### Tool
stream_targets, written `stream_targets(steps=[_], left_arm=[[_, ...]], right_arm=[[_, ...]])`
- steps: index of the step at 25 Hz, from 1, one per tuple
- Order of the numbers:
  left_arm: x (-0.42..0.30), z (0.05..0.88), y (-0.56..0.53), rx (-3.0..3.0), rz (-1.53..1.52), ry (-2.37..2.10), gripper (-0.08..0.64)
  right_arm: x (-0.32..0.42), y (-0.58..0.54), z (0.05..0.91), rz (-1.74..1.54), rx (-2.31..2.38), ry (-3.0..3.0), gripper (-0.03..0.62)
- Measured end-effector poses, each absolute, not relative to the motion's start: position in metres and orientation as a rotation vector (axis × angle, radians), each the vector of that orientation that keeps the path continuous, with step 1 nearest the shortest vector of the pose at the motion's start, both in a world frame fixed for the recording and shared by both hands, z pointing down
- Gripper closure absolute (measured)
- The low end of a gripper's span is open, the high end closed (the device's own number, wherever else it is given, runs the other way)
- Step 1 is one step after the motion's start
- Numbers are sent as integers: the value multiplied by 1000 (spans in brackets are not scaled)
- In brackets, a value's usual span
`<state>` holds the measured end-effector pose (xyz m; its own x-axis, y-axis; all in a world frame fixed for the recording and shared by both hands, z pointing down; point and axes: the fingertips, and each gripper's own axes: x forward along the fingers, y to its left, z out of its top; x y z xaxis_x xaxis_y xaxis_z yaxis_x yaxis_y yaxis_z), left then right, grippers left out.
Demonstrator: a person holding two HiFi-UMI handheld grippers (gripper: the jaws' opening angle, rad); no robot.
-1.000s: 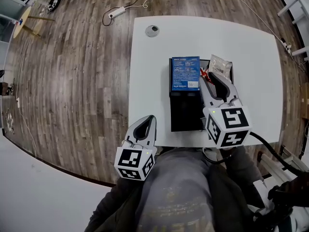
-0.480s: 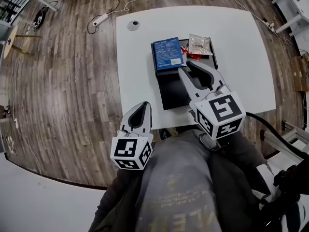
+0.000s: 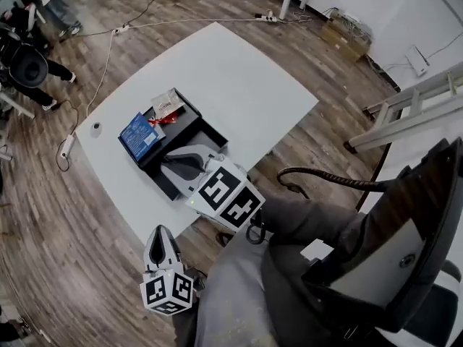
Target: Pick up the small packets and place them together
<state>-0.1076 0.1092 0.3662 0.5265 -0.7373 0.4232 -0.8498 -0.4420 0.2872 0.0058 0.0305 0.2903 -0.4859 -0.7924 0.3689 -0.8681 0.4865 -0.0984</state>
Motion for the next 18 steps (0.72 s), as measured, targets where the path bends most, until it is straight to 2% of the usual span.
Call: stream_targets(steps=[7, 13, 18], left_arm=[[-75, 339, 127, 2390, 312, -1205, 557], [-94, 305, 132, 2326, 310, -1465, 557], [-27, 295, 115, 2502, 295, -1319, 557]], right_arm=[[40, 69, 261, 210, 1511, -2392, 586], [-1, 79, 247, 128, 1223, -2614, 587], [55, 91, 255, 139, 1319, -2548, 588]])
